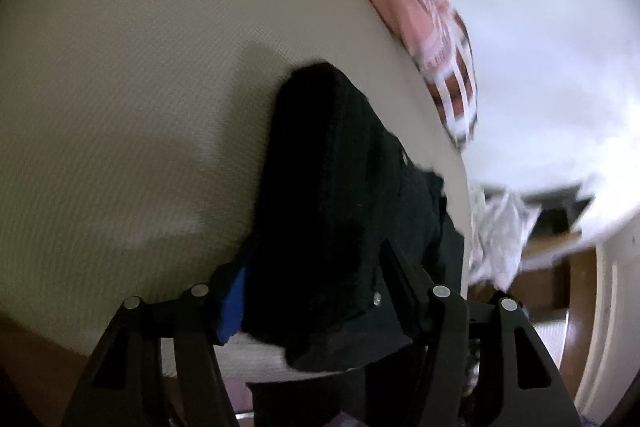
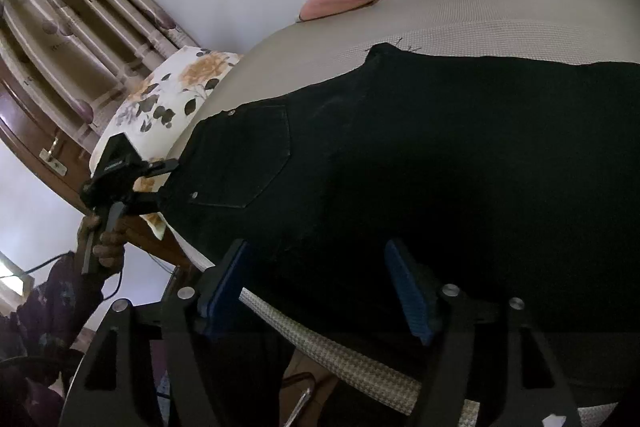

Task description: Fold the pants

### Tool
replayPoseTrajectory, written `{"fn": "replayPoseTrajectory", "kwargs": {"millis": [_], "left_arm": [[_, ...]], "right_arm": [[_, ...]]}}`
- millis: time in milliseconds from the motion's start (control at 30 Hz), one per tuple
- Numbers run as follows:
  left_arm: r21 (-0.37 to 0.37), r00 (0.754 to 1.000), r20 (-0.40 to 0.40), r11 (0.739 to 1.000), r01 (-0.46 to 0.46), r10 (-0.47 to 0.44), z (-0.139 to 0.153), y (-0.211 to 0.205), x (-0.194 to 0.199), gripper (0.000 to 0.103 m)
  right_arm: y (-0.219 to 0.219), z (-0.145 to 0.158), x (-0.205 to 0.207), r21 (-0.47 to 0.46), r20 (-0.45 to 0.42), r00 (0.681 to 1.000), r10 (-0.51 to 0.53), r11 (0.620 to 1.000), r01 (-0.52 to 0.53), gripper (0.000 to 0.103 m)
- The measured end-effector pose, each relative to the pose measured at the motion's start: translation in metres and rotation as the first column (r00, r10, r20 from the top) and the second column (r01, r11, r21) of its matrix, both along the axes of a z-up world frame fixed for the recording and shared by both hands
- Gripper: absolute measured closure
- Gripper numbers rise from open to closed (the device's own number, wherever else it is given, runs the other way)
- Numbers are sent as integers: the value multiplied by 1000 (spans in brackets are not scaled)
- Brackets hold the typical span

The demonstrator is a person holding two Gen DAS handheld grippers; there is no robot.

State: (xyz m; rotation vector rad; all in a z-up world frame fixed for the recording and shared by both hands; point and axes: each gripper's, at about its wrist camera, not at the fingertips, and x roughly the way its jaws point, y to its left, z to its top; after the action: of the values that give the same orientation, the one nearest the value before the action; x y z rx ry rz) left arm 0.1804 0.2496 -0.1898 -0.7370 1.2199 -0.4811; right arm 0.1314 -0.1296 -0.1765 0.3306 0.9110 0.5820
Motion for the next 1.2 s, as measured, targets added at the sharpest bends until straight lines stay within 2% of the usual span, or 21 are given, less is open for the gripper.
{"fn": "replayPoseTrajectory", "kwargs": {"millis": [67, 133, 167, 200, 233, 300, 400, 500, 667, 833, 1000, 1100, 1200], "left_arm": [[89, 997, 16, 994, 69, -71, 7, -13, 3, 42], [120, 995, 27, 988, 94, -98, 11, -20, 2, 43], [130, 994, 35, 987, 93, -99, 13, -22, 1, 52], [156, 994, 44, 984, 89, -97, 14, -21, 0, 70], [168, 995, 49, 983, 79, -89, 14, -19, 0, 75], [131, 998, 49, 991, 35, -42, 10, -11, -1, 81], [128, 998, 64, 992, -22, 14, 12, -11, -7, 83], [128, 993, 117, 991, -43, 28, 31, -17, -14, 86], [132, 989, 150, 991, -35, 15, 50, -30, -18, 86], [82, 984, 173, 996, -44, 30, 70, -44, -23, 86], [18, 978, 209, 1000, -8, 4, 96, -83, -27, 87], [-33, 975, 220, 998, 44, -36, 107, -118, -28, 86], [-71, 973, 213, 992, 102, -85, 102, -160, -21, 86]], "right_arm": [[0, 0, 0, -1, 0, 1000, 1, 1000, -1, 36], [0, 0, 0, 0, 0, 1000, 1, 1000, -1, 35], [1, 0, 0, 2, 0, 1000, 1, 1000, -1, 35], [1, 0, -1, 2, 1, 1000, 0, 1000, 0, 34], [1, 0, -1, 3, 1, 1000, 1, 1000, -1, 34], [1, 0, -1, 4, 2, 1000, 3, 1000, -3, 32], [4, 0, 0, 2, 4, 1000, 7, 1000, -7, 29], [4, 0, 0, 3, 5, 1000, 8, 1000, -8, 28], [1, -1, 3, 31, 1, 1000, 2, 1000, -2, 28], [-2, -2, 4, 62, -4, 1000, -1, 998, 1, 28], [-6, -2, 6, 94, -8, 1000, 1, 996, -1, 28], [-12, 0, 6, 119, -5, 1000, -7, 993, 8, 26], [-30, 5, 6, 253, -13, 1000, -8, 967, 11, 26]]}}
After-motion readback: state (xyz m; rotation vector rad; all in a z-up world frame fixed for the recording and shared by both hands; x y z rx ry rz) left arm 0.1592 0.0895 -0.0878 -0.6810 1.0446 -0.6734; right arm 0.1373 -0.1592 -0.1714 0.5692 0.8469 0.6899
